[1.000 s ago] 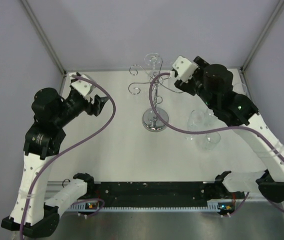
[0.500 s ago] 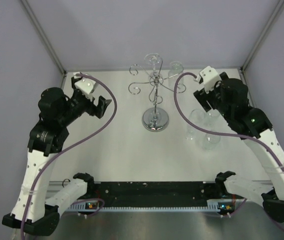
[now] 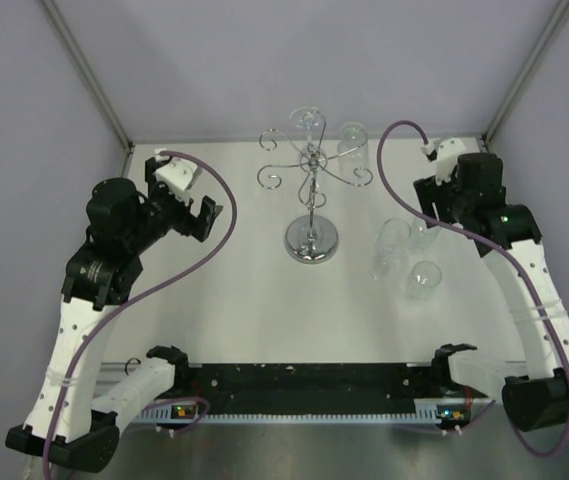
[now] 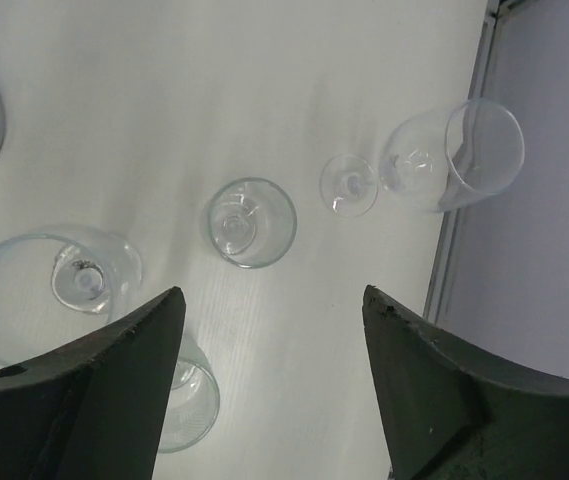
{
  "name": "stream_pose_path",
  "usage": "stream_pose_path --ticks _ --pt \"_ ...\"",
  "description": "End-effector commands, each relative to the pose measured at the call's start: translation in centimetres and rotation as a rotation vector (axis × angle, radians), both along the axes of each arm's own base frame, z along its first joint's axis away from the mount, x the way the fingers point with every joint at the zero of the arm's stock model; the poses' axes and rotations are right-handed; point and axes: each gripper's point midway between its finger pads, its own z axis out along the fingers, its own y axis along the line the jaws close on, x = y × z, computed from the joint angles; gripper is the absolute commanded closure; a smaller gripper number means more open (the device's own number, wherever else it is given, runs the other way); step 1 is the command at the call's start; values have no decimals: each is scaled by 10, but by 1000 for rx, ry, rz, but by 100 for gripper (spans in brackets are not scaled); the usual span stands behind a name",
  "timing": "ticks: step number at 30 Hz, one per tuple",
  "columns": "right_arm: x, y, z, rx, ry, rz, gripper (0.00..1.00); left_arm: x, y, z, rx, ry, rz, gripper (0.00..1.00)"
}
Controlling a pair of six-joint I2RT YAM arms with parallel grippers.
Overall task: Place the wine glass upside down on the wine glass rack
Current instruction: Turn the wine glass upside down at the wine rack, then pick up the wine glass at the center of the board.
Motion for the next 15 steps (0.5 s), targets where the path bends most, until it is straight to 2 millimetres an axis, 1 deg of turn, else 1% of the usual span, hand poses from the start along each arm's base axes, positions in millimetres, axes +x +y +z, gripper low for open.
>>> stream_pose_path --ticks 1,4,6,11,15 --pt "16 -5 -22 61 68 -43 29 -4 1 5 4 -40 -4 10" --pt "27 -9 -41 62 113 -57 30 -4 3 5 6 -45 5 10" --pt "36 -17 -55 52 134 -81 32 -5 4 5 6 -50 9 9" --pt "56 -30 -84 54 197 -114 37 -6 3 4 5 -46 6 9" --pt "67 -40 -104 55 242 -128 43 -7 4 5 6 -50 8 9"
